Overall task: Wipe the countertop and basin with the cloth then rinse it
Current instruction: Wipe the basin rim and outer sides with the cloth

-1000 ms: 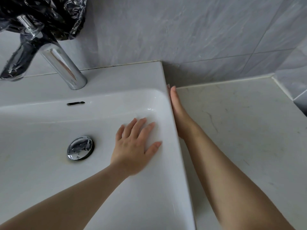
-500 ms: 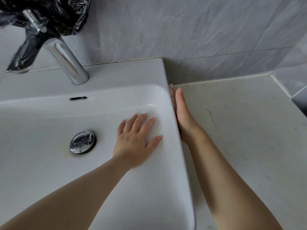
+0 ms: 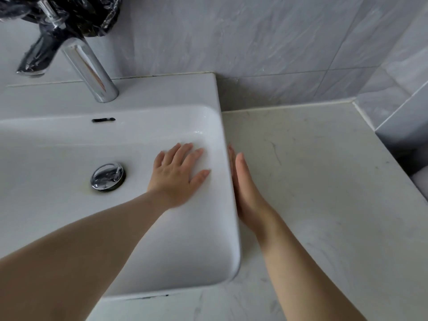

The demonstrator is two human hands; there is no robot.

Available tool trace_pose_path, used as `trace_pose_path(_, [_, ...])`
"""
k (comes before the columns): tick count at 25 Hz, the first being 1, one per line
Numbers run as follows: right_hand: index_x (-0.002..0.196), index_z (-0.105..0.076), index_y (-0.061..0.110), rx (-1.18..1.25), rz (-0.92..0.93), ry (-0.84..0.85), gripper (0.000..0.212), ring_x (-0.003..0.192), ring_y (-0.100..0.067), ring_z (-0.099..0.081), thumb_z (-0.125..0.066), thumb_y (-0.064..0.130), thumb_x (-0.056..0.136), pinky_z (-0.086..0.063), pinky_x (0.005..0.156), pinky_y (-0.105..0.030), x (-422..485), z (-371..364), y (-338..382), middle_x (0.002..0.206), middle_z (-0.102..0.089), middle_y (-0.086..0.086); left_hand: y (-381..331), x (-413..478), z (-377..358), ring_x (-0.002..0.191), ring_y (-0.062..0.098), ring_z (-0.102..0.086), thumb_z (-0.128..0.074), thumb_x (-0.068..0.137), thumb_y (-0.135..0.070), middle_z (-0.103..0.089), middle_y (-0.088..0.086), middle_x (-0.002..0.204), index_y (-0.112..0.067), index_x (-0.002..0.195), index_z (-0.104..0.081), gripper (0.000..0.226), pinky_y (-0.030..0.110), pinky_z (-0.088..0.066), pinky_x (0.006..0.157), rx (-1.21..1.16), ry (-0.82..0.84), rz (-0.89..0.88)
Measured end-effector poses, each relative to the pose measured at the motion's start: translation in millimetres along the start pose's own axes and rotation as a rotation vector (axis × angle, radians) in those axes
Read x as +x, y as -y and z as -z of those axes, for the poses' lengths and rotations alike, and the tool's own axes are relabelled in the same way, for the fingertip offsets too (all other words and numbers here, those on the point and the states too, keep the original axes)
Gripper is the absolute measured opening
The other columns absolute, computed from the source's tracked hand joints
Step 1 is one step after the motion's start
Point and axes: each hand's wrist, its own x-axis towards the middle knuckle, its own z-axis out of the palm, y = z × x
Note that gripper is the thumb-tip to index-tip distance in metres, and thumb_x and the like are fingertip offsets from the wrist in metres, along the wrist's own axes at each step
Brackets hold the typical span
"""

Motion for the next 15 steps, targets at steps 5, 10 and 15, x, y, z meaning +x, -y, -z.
trace_pose_path(5, [0.145, -0.016, 0.005, 0.051, -0.193, -0.122, 0.158, 0.112, 0.026, -0.04, -0.06, 0.092, 0.021, -0.023, 0.114, -0.027, -60.4, -7.1, -38.3, 0.144, -0.039, 0.018, -2.7, -1.6, 1.7, 0.144, 0.018, -0.003, 0.004, 0.079, -0.067, -0.009, -0.005, 0.157, -0.032, 0.147, -0.012, 0.079, 0.039, -0.005, 0.115, 0.041, 0.028, 0.002])
trace_pose_path(10, [0.107, -0.052, 0.033, -0.184, -0.057, -0.015, 0.044, 0.08, 0.011, -0.061, -0.053, 0.065, 0.076, -0.046, 0.066, -0.003, -20.4, -6.9, -5.0, 0.091, -0.065, 0.019, -11.8, -7.6, 9.1, 0.144, 0.019, -0.001, -0.003, 0.087, -0.053, -0.005, -0.003, 0.157, -0.028, 0.149, -0.007, 0.067, 0.039, -0.008, 0.115, 0.056, 0.081, 0.027])
trace_pose_path(15, [0.122, -0.052, 0.022, -0.435, 0.026, -0.049, 0.026, 0.122, 0.011, -0.035, -0.043, 0.023, 0.098, -0.029, 0.104, -0.018, -8.6, -15.0, 21.2, 0.136, -0.035, 0.017, -12.4, -12.0, 8.7, 0.144, 0.019, 0.0, -0.016, 0.096, -0.047, -0.004, -0.003, 0.158, -0.028, 0.149, -0.007, 0.057, 0.037, -0.005, 0.116, -0.018, 0.091, 0.049])
